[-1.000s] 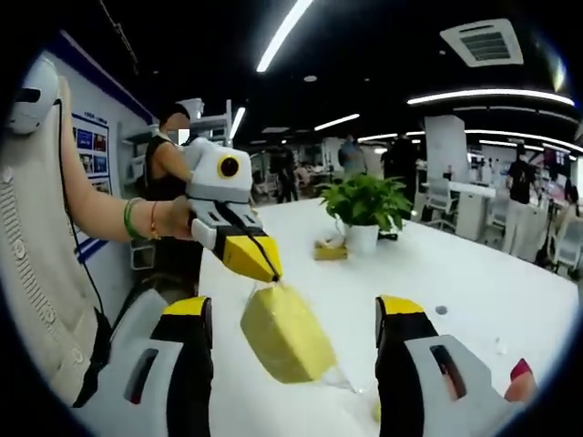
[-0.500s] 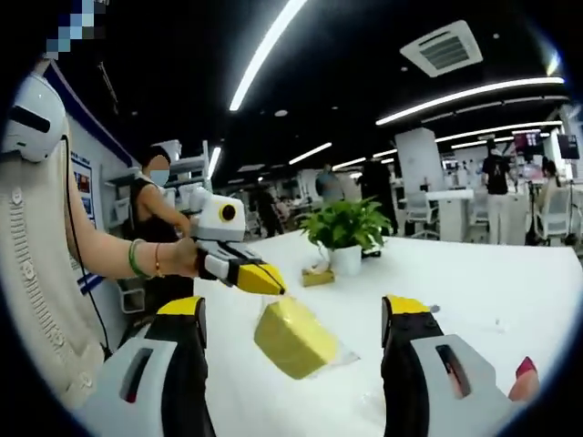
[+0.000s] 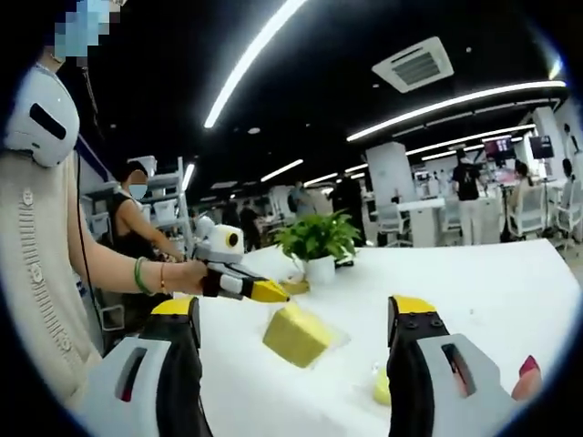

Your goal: Compare the silicone blocks by pressing each to a similar depth, holding the contact briefly, and releasing to observe deformation and rebound differences across the visible hardness samples.

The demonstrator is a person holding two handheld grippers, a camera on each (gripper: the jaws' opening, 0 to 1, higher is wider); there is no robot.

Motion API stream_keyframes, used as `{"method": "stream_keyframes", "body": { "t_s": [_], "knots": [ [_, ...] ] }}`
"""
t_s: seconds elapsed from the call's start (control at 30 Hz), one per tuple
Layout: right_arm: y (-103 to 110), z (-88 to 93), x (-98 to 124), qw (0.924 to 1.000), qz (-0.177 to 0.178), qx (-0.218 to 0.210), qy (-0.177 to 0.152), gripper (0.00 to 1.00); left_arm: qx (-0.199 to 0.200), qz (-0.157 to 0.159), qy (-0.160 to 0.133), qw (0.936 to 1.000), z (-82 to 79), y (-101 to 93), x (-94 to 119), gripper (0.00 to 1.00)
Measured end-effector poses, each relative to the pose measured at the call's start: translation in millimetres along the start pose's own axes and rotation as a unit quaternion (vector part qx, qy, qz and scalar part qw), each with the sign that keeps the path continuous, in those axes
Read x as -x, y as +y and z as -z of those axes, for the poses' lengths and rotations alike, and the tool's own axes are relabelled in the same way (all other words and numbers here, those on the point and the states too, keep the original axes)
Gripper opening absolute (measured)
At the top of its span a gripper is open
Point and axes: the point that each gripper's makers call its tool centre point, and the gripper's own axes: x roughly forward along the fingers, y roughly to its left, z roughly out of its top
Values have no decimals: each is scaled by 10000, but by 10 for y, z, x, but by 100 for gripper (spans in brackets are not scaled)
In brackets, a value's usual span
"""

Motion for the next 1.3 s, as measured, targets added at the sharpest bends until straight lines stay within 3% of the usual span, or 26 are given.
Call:
{"method": "stream_keyframes", "body": {
  "t_s": [0.53,0.9,0.97,1.3],
  "knots": [
    [-89,92,298,9976,666,-139,106,79,357,-109,251,9990,441,467,-242,0],
    [-114,192,407,9944,982,-299,238,79,666,-141,281,9973,621,716,-312,0],
    [-129,209,428,9937,1045,-301,286,79,825,-111,169,9964,598,745,-317,0],
    [-156,228,464,9917,1181,-331,379,78,673,-501,50,9965,514,1135,-280,0]
  ]
}}
